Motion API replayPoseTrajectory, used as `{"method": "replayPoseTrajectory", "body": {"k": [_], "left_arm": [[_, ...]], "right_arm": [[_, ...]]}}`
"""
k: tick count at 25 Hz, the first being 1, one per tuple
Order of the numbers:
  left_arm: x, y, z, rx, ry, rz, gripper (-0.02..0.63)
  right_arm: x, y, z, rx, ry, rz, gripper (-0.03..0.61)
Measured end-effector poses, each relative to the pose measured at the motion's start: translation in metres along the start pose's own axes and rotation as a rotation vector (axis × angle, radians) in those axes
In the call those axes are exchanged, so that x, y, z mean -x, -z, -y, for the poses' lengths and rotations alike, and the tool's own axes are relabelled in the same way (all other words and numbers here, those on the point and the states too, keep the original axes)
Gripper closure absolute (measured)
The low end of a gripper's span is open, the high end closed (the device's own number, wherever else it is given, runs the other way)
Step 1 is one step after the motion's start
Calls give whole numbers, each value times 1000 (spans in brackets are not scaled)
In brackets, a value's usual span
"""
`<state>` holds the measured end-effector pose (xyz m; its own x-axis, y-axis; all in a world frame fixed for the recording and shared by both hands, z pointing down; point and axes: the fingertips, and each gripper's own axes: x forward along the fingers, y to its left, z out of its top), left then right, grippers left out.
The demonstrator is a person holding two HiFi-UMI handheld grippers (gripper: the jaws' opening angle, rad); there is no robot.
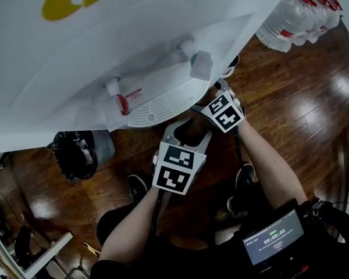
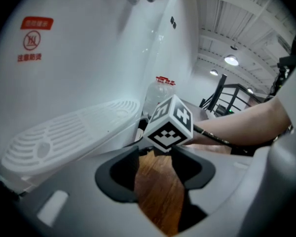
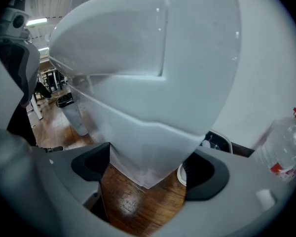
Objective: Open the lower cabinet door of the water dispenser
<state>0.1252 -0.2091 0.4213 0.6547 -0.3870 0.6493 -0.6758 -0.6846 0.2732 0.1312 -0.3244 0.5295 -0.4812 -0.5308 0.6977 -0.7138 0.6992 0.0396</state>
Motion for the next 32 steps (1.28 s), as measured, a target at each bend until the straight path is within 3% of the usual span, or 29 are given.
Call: {"method": "replayPoseTrajectory", "body": {"k": [9, 17, 24, 28, 32], "left_arm": [[15, -3, 19, -20, 19, 26, 389], [28, 11, 33, -52, -6, 13, 388], [46, 45, 60, -125, -20, -44, 388], [61, 77, 66, -100, -42, -81, 389], [76, 86, 82, -88, -46, -63, 389]], "right_arm": [[21, 22, -13, -77, 41, -62, 117], [54, 54, -46, -52, 26, -151, 122], [85, 73, -84, -87, -4, -133, 183], [104, 88, -111, -76, -13, -121, 261], [118, 99, -145, -40, -36, -121, 295]]}}
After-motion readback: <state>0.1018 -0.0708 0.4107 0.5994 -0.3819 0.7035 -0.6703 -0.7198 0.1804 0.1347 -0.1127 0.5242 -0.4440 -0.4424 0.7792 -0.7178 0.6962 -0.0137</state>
